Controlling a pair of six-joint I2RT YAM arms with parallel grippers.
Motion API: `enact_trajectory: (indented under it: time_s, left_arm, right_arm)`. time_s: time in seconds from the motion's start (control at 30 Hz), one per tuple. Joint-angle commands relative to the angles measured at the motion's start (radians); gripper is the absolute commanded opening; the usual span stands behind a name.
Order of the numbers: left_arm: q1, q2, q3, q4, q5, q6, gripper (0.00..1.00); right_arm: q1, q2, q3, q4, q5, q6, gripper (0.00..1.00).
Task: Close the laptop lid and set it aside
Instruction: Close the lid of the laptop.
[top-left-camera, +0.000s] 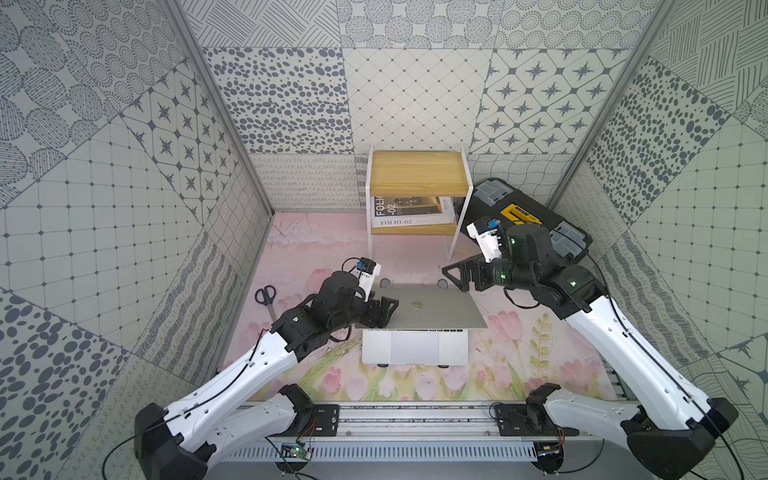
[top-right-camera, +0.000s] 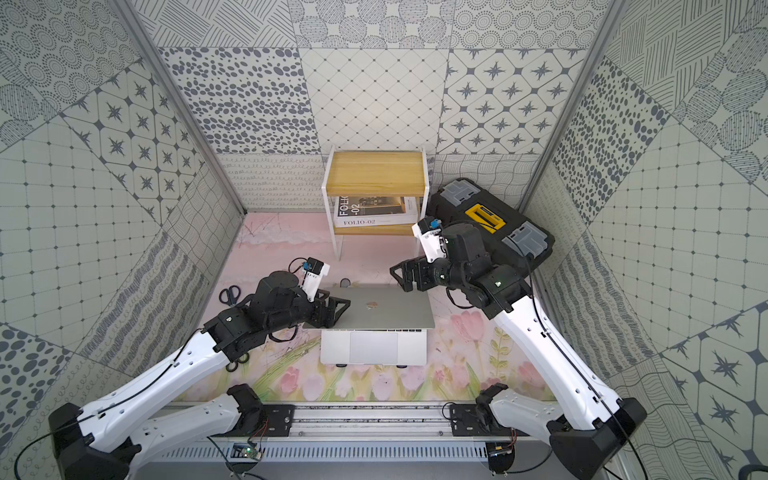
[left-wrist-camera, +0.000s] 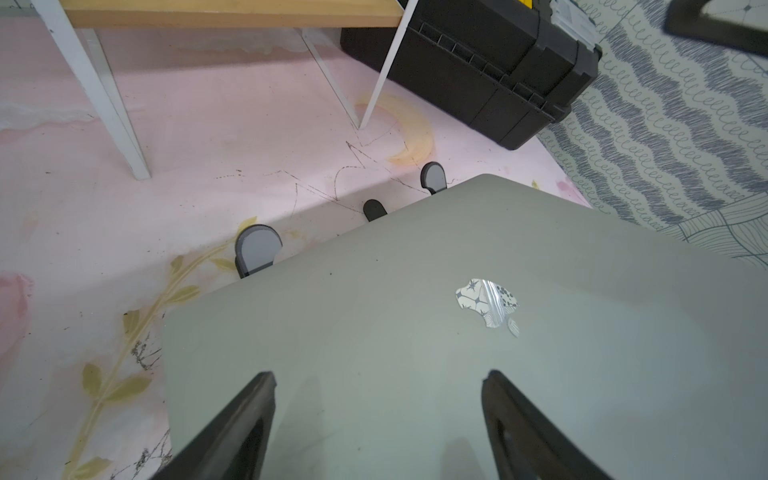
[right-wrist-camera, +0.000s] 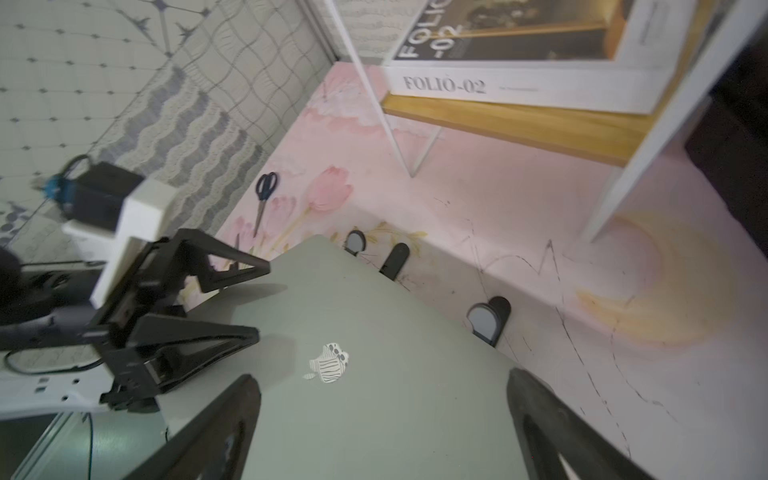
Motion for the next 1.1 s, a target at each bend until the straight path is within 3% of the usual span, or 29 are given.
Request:
enact_trajectory:
  time_s: [0.0, 0.47, 1.07]
  left_arm:
    - [-0.008, -0.020, -0.034, -0.004, -0.043, -0.012, 0.82]
    - [-0.008, -0.052, -0.087, -0.021, -0.118, -0.043, 0.84]
    - [-0.008, -0.052, -0.148, -0.028, -0.169, -0.093, 0.89]
  right_arm:
    - [0.004, 0.014, -0.089, 0.001, 0.020, 0.121, 0.97]
    - [0.008, -0.026, -0.208, -0.139, 0.205, 0.087, 0.97]
    - [0.005, 0.011, -0.276, -0.114, 0.178, 0.076, 0.97]
